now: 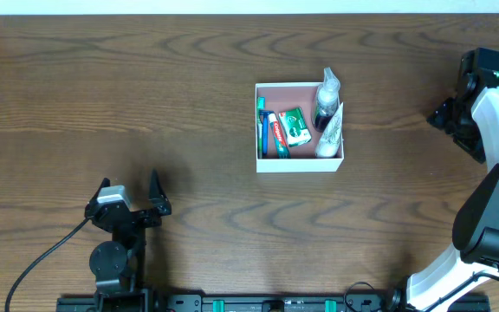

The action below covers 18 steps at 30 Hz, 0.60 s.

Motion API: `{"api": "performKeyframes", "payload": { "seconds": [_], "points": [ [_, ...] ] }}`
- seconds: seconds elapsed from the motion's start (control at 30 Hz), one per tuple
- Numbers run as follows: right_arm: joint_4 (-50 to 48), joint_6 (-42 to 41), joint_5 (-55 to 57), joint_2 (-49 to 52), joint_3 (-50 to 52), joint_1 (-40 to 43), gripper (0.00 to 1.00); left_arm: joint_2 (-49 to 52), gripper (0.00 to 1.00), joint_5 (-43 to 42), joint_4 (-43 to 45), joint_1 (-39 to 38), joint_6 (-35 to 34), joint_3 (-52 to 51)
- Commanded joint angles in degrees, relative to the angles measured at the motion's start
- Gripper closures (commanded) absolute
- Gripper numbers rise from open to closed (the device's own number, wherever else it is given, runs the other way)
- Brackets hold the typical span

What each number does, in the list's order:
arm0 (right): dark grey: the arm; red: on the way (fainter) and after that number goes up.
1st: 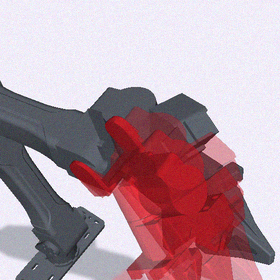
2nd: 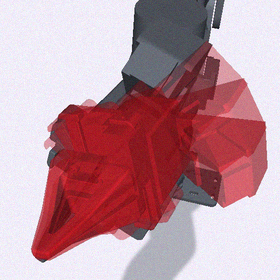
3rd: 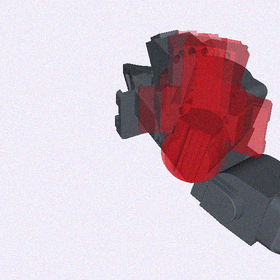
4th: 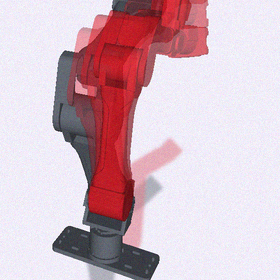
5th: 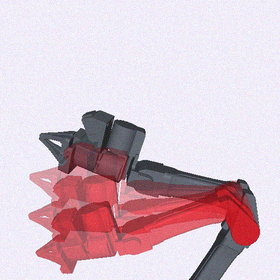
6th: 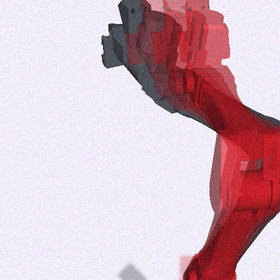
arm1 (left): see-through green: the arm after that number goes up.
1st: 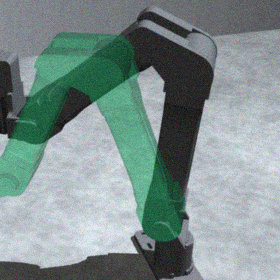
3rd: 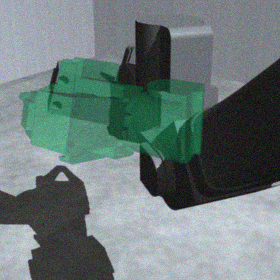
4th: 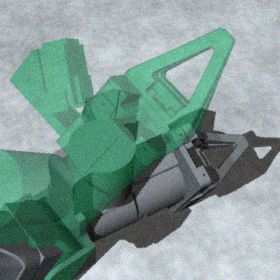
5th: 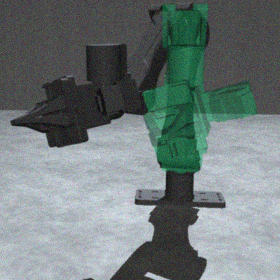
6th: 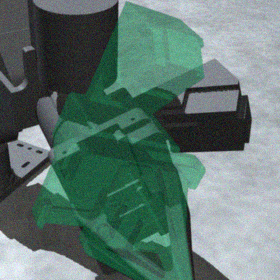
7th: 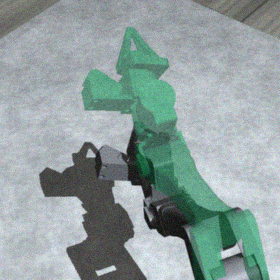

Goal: Pack container

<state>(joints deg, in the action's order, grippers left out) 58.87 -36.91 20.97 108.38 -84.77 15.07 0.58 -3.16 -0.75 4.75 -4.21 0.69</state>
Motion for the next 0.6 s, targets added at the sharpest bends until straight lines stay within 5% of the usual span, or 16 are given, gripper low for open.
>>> {"api": "performKeyframes", "payload": {
  "seconds": [0.0, 0.57],
  "points": [
    [0.04, -0.76, 0.59, 0.39, 0.15, 0.24, 0.01, -0.48, 0.02, -2.16, -2.95, -0.24, 4.04, -0.46],
    [0.04, -0.76, 0.59, 0.39, 0.15, 0.24, 0.01, -0.48, 0.02, -2.23, -2.97, -0.24, 4.42, -0.46]
  ]
}}
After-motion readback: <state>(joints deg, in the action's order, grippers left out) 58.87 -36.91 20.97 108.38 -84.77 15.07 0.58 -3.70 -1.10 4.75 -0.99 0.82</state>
